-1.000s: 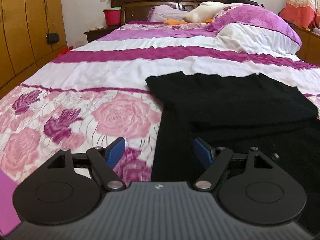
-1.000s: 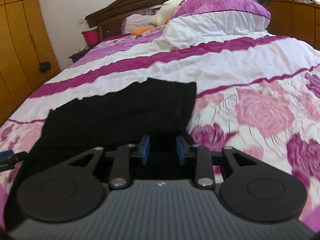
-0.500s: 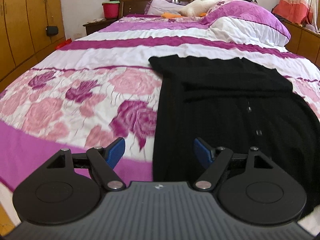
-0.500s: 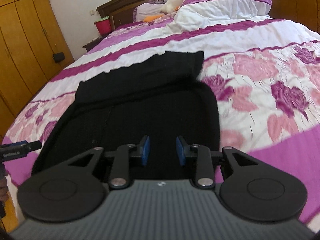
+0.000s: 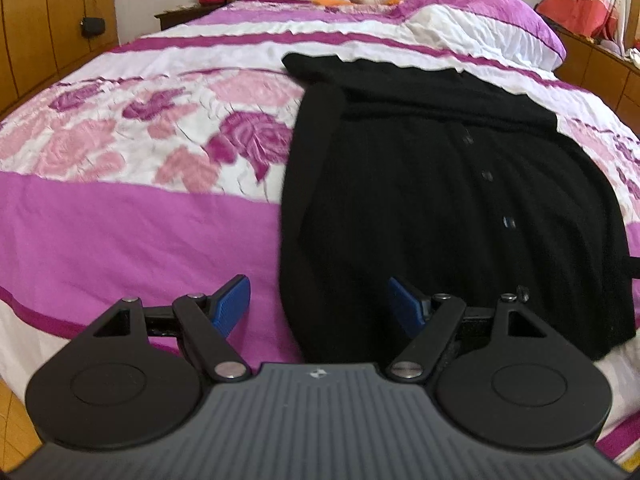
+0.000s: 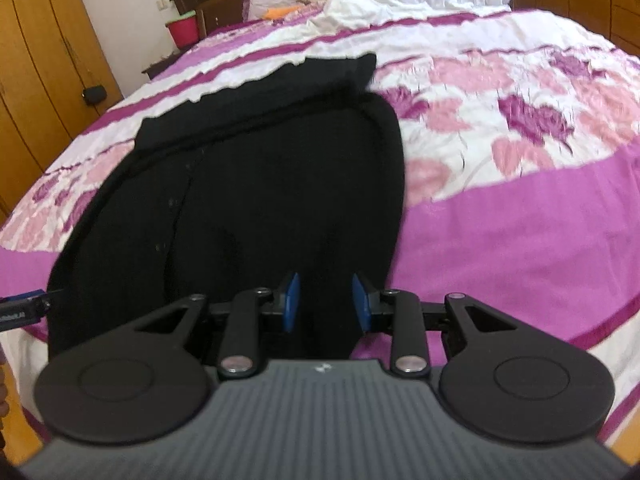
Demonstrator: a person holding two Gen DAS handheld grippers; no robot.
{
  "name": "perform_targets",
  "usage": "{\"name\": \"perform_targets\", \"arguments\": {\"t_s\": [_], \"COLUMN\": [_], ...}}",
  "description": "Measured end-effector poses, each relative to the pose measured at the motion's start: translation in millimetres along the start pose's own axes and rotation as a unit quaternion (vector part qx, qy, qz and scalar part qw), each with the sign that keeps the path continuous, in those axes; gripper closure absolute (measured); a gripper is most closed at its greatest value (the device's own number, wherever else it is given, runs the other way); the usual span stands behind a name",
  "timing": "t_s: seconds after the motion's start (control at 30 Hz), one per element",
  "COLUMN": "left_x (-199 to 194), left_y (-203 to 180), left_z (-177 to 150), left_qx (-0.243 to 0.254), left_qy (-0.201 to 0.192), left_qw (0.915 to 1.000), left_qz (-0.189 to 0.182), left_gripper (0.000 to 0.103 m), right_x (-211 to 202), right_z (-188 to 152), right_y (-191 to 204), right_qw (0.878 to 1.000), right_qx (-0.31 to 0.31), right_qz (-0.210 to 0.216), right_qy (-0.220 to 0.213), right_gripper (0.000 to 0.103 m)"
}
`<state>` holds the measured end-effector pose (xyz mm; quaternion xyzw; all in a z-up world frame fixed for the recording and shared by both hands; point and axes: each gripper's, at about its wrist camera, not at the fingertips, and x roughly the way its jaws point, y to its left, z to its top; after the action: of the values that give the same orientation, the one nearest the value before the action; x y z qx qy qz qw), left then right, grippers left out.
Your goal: Fold small clothes
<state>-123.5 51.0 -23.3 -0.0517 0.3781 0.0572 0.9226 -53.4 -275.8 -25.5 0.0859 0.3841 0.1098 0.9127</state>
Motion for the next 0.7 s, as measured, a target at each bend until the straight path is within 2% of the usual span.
{"name": "perform_targets", "arguments": {"t_s": [0.27,0.4,0.43,0.53,0.57,0.7], "left_x": [18,22,23,25,26,27], "left_y": [-3,-3,-2,-2,-2,-3], "left_z": [-12,-17,-18,-18,-17,-17], "left_qx": [0.003,0.006,0.007,0.004,0.003,0.004], "left_qy": [0.019,0.018,0.018,0.017,0.018,0.02], "left_qw": [0.9998,0.9998,0.9998,0.9998,0.9998,0.9998], "left_qz": [0.004,0.005,0.005,0.006,0.007,0.009], "left_gripper": [0.023,0.023,0.023,0.023,0.023,0.023], "right_x": [11,10,8,4,4,16], "right_z": [-12,-15,-15,-15,-15,-18], "right_y": [-5,-3,-1,5,8,9], "right_qw": [1.0,1.0,1.0,1.0,1.0,1.0], "right_qx": [0.01,0.021,0.024,0.027,0.025,0.022], "right_qz": [-0.002,0.002,0.005,0.0,-0.005,-0.013], "right_qy": [0.019,0.016,0.012,-0.008,-0.014,0.003], "right_gripper": [0.07,0.066,0.063,0.043,0.039,0.039]}}
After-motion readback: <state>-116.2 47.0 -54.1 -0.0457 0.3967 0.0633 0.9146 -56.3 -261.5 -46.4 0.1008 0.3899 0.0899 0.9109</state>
